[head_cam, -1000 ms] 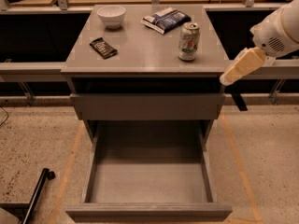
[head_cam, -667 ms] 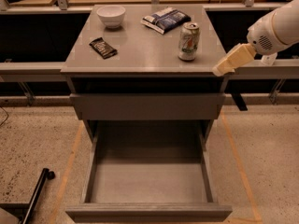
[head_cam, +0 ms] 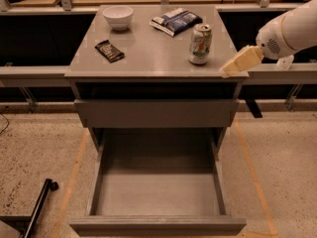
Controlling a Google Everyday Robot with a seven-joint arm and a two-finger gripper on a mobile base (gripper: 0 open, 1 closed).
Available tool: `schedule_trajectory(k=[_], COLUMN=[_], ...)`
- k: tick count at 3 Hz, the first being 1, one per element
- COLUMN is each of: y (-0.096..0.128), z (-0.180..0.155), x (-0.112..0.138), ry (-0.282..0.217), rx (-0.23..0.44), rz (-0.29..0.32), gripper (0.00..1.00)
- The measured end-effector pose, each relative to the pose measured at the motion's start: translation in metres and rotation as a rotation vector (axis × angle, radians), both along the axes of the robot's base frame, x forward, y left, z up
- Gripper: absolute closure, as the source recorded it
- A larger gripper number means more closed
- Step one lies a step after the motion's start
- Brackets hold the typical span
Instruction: Place 7up can into middle drawer
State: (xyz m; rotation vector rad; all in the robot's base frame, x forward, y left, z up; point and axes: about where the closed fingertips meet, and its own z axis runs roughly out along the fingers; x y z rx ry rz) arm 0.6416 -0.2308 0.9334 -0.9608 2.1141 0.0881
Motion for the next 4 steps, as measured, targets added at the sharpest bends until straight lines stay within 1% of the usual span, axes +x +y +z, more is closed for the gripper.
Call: schedule_trajectory(k=[1, 2, 3, 4], y=[0.025, 0.052, 0.072, 0.088], z=[-0.004, -0.015, -0.024, -0.033], x=[0.032, 0.062, 0.093, 0.130], ry=[-0.042, -0.052, -0.073, -0.138], rx=[0.119, 0.227, 0.336, 0.424], rz=[0.001, 0.017, 0.042, 0.073], gripper=[0.00, 0.00, 0.00, 0.00])
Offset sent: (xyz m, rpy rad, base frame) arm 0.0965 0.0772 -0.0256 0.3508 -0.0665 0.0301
